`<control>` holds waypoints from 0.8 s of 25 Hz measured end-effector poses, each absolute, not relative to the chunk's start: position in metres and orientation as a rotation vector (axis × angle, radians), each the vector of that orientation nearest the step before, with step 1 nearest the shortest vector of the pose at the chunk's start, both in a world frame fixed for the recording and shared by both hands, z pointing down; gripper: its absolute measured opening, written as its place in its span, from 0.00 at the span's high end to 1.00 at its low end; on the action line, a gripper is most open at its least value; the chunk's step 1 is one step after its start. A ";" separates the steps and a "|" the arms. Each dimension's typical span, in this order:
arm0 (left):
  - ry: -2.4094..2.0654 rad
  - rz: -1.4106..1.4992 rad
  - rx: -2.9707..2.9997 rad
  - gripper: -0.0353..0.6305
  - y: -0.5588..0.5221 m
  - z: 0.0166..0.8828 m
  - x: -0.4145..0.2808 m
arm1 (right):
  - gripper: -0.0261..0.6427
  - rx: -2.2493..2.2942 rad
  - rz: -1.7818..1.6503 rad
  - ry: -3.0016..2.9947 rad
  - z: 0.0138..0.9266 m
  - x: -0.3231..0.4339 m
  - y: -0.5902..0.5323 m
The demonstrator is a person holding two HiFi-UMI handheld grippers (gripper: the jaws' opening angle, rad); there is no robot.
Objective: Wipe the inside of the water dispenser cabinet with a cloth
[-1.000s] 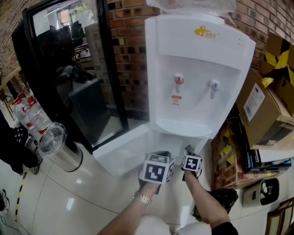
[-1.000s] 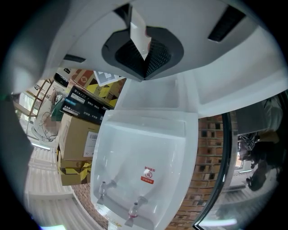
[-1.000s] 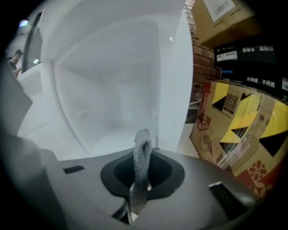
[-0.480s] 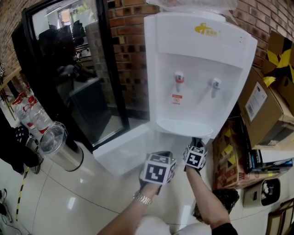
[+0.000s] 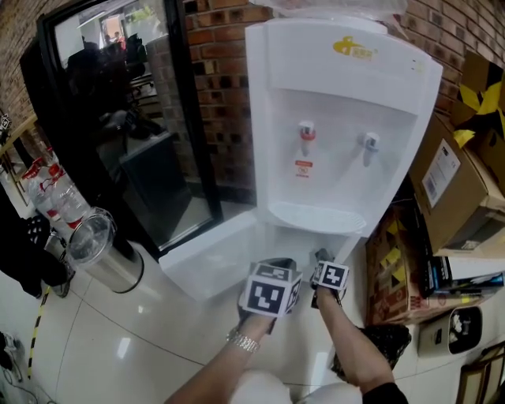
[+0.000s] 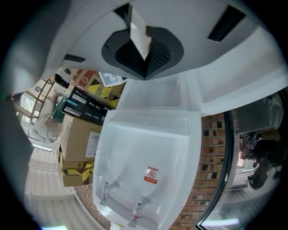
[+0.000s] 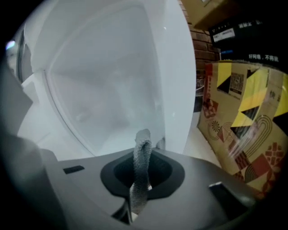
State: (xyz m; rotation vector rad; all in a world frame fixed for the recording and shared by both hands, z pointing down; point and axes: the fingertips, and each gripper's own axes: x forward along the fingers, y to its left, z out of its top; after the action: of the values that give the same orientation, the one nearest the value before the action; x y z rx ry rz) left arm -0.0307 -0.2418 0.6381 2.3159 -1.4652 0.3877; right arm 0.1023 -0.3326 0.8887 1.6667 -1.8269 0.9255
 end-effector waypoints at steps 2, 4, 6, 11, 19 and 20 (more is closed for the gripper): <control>-1.464 0.394 2.324 0.94 -0.242 0.636 -0.029 | 0.93 1.686 0.848 -1.905 0.868 0.097 -0.344; -1.459 0.392 2.324 0.94 -0.242 0.637 -0.028 | 0.93 1.761 0.676 -2.011 0.821 0.091 -0.358; -1.462 0.396 2.320 0.94 -0.241 0.637 -0.029 | 0.93 1.838 0.524 -2.061 0.787 0.090 -0.367; -1.470 0.412 2.325 0.94 -0.241 0.637 -0.030 | 0.93 1.946 0.372 -2.078 0.749 0.094 -0.372; -1.467 0.426 2.328 0.94 -0.241 0.638 -0.029 | 0.93 1.732 0.635 -1.949 0.848 0.091 -0.349; -1.467 0.429 2.327 0.94 -0.241 0.638 -0.029 | 0.93 1.704 0.658 -1.947 0.856 0.089 -0.346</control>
State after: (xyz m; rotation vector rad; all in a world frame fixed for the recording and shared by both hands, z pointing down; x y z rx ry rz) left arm -0.0290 -0.2405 0.6385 2.3273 -1.4668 0.4292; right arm 0.0887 -0.3465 0.8562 1.7043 -1.9472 0.6583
